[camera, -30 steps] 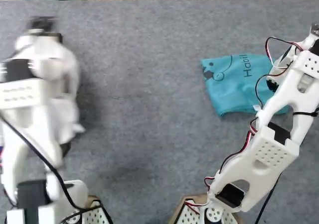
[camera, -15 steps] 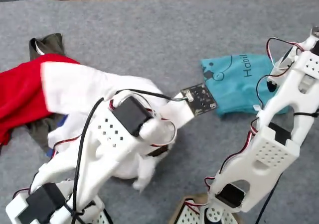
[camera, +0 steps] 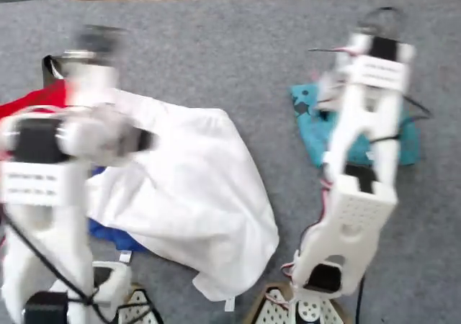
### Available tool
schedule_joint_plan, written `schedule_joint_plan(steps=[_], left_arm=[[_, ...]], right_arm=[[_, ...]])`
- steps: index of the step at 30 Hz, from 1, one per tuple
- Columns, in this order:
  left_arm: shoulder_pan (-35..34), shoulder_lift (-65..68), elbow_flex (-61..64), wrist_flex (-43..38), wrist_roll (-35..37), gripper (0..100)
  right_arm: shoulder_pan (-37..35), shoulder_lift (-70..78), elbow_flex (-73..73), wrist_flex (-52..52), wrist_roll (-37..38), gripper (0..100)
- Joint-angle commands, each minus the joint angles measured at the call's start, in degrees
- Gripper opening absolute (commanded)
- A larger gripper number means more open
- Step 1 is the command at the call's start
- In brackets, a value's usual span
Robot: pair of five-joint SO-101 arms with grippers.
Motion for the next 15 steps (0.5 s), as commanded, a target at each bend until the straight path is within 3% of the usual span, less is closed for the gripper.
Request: schedule_joint_plan(steps=[1, 6, 11, 15], left_arm=[[-22.3, -1.4, 6.5, -2.2, -6.1, 30], [-39.2, -2.0, 24.5, -14.7, -11.6, 30], [-45.8, -2.0, 35.0, -20.6, -14.6, 30], [-47.2, -2.0, 37.0, -21.1, -15.5, 30]], right_arm=[[-11.5, -4.1, 1.6, 0.4, -3.1, 27.9], [-25.4, -1.5, 5.5, 0.4, -5.2, 27.8], [-34.6, 4.0, 7.7, 0.4, -5.7, 26.9], [-34.2, 10.2, 5.4, 0.4, -5.9, 9.0]])
